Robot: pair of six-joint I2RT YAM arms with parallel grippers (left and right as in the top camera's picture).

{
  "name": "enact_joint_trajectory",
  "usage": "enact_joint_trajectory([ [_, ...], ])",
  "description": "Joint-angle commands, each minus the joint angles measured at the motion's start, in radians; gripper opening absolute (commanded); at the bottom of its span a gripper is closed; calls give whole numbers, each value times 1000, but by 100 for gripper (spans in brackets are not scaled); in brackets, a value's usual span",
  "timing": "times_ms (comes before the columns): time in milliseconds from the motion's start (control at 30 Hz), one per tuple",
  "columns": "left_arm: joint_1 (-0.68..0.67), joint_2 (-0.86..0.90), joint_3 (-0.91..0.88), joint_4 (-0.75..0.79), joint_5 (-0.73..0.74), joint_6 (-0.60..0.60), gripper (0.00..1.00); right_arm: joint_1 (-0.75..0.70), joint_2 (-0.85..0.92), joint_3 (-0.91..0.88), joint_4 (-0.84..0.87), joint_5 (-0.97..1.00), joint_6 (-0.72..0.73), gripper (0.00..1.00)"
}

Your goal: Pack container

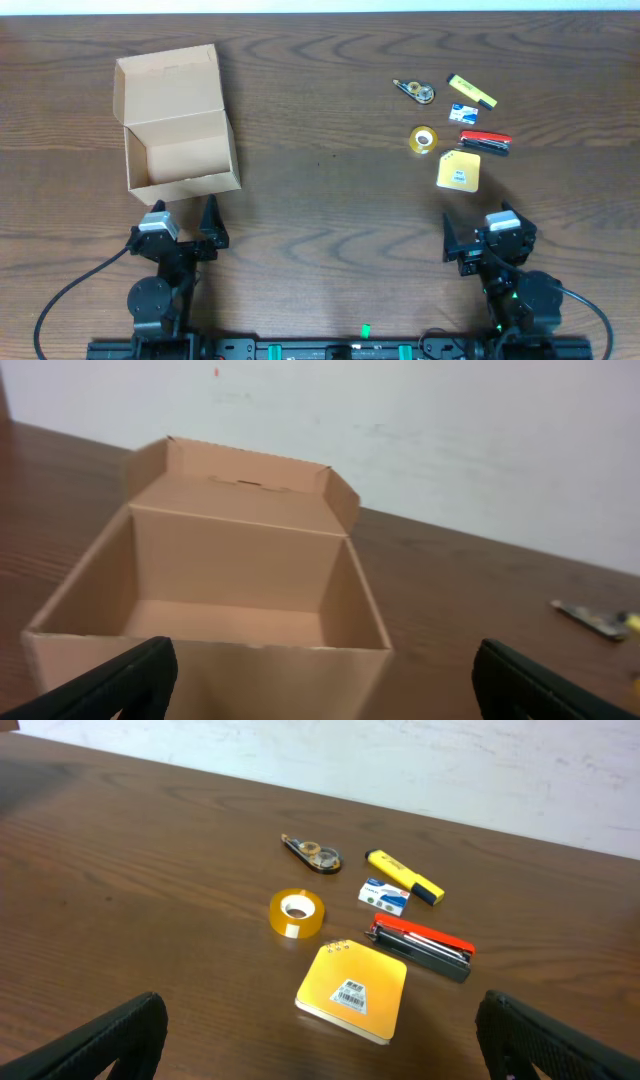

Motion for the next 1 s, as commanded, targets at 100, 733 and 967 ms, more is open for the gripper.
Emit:
enact_joint_trajectory([
  [100, 6, -4, 37, -51, 100, -39, 96, -8, -6, -3, -1, -4, -11, 99],
  [733, 6, 704, 709, -312, -107, 188, 95, -8, -6, -3, -1, -4, -11, 99],
  [967, -22, 1044, 996, -449, -113, 235, 95, -8, -6, -3, -1, -4, -11, 99],
])
